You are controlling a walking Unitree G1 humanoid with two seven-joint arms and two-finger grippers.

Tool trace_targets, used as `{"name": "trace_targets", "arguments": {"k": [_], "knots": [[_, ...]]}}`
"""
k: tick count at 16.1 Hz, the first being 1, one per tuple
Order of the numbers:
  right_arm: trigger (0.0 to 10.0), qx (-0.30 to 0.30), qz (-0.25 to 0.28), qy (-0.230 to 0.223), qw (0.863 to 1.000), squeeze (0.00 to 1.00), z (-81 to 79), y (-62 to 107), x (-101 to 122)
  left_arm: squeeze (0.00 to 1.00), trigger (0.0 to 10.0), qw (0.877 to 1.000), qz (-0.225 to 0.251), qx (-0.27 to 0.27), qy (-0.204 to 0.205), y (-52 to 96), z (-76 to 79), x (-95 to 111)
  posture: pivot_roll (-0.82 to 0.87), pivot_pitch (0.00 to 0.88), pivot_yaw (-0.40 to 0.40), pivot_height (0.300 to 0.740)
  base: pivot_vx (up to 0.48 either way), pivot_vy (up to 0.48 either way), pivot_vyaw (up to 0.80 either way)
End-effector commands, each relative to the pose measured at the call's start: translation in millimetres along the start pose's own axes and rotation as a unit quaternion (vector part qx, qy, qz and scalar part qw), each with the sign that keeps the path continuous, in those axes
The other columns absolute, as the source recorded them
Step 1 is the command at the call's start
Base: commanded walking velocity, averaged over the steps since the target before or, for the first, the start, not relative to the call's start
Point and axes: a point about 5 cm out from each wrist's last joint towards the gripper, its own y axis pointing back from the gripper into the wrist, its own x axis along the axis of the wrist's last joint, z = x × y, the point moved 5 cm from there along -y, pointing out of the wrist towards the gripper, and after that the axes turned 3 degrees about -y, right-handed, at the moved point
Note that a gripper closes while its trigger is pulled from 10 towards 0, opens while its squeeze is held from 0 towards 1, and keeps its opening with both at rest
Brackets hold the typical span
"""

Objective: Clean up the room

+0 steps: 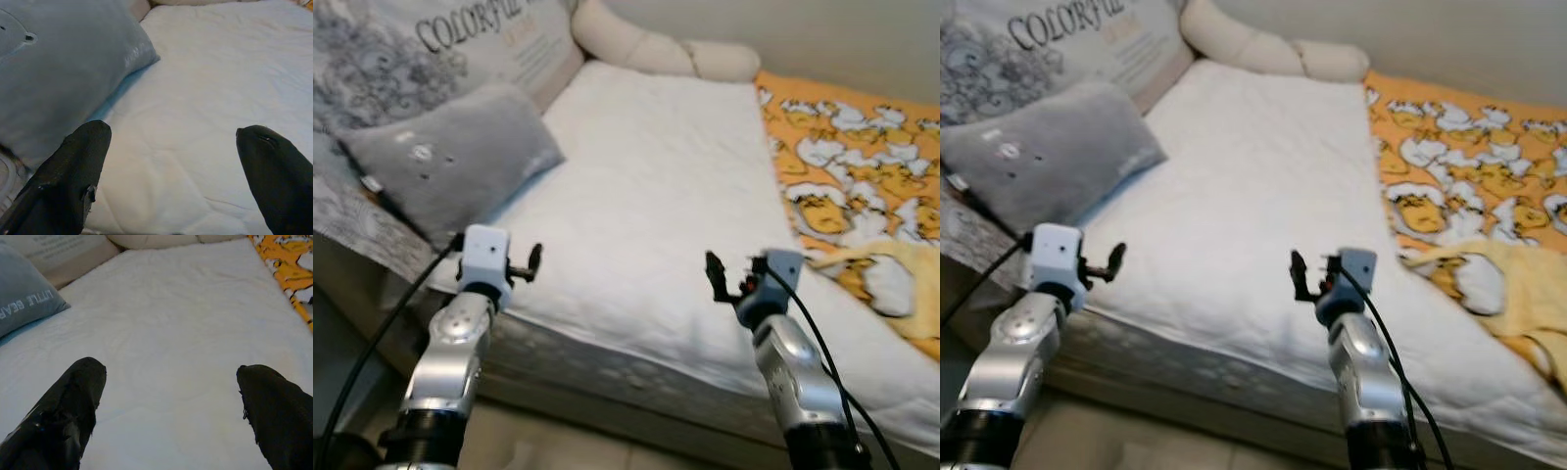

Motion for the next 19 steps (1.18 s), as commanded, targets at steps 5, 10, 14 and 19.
{"name": "trace_targets", "arguments": {"k": [5,10,14,19], "knots": [[10.0,-0.019,-0.003,0.006,1.0,1.0,14.2,-1.0,-1,1.0,10.0,1.0,-0.004,-0.014,-0.001,-4.9,12.8,-2,0.02,0.0,-0.032,0.74,0.0,-0.412,0.0],[10.0,-0.027,-0.003,0.01,1.0,1.0,19.4,-1.5,-2,1.0,10.0,1.0,-0.002,-0.016,-0.006,-5.9,15.4,-2,0.02,0.0,-0.03,0.74,0.0,-0.412,0.0],[10.0,-0.029,-0.008,0.016,0.999,1.0,20.6,-2.0,-4,1.0,10.0,1.0,-0.001,-0.017,-0.011,-5.8,15.7,-2,0.02,0.0,-0.028,0.74,0.0,-0.412,0.0],[10.0,-0.031,-0.017,0.017,0.999,1.0,23.2,-2.8,-8,1.0,10.0,1.0,0.001,-0.019,-0.016,-6.3,15.7,-2,0.03,0.0,-0.026,0.74,0.0,-0.413,0.0]]}}
